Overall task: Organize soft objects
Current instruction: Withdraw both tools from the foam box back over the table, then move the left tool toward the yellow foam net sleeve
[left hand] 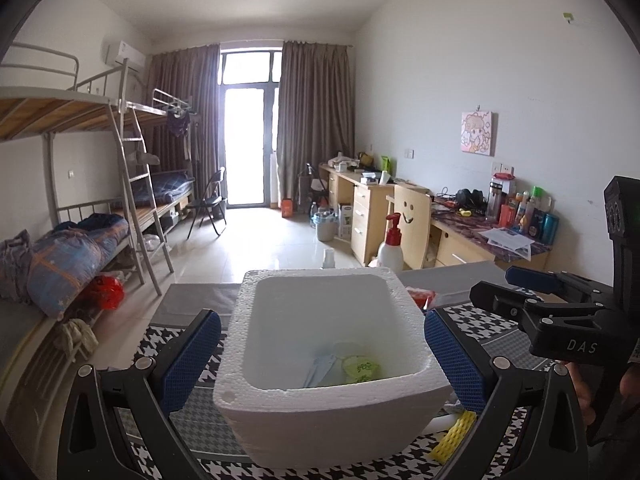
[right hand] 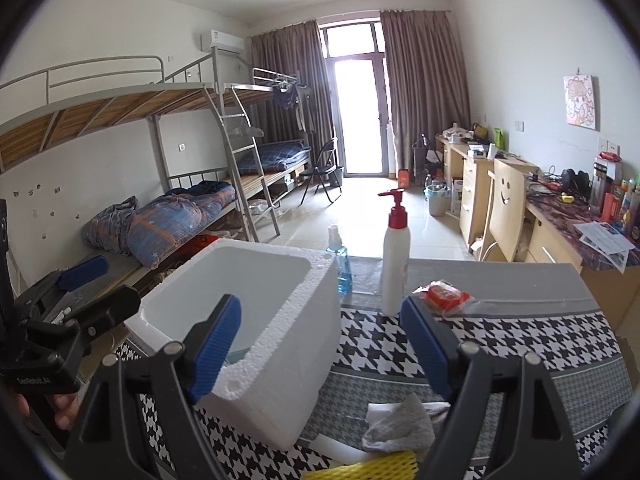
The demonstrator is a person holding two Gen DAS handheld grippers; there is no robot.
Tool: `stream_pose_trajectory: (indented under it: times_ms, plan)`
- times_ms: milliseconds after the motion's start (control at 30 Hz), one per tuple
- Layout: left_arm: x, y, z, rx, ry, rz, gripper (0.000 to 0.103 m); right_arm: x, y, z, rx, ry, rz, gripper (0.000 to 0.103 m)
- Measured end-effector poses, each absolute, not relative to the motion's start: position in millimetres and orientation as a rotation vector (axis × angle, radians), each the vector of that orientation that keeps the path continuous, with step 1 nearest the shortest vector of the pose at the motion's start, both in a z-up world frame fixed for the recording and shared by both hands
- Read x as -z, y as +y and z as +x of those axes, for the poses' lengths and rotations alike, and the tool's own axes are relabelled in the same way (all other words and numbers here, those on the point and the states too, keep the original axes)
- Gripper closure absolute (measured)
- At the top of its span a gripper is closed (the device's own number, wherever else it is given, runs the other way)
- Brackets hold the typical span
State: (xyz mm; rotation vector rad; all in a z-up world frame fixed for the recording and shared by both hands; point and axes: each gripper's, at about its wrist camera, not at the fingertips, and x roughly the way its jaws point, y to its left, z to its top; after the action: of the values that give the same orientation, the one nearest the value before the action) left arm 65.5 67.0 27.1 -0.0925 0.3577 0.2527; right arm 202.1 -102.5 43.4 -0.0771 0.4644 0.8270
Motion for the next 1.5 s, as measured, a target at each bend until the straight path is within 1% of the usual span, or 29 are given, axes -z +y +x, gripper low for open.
stream_pose_trajectory:
  times_ms: [800, 833, 867, 933, 1500]
  plan:
    - [-26, 29, 73, -0.192, 0.386, -0.074, 0.001, -33, -151, 209, -0.781, 0.468, -0.053, 0.017]
    - [-25, 28, 73, -0.191, 0.387, -0.074, 0.001, -32, -153, 209, -0.780, 0.472, -0.051, 0.016]
    - [-25, 26, 73, -0.189, 0.389, -0.075, 0.001, -32, -154, 210, -0.779, 0.472, -0.048, 0.012]
    - [-24, 23, 73, -0.184, 0.395, -0.079, 0.001, -31, -156, 210, -0.772, 0.465, -0.048, 0.009]
    - [-7, -4, 77, -0.113, 0.421, -0.083, 0.001, -18, -179, 215, -0.727, 0.490, -0.040, 0.009]
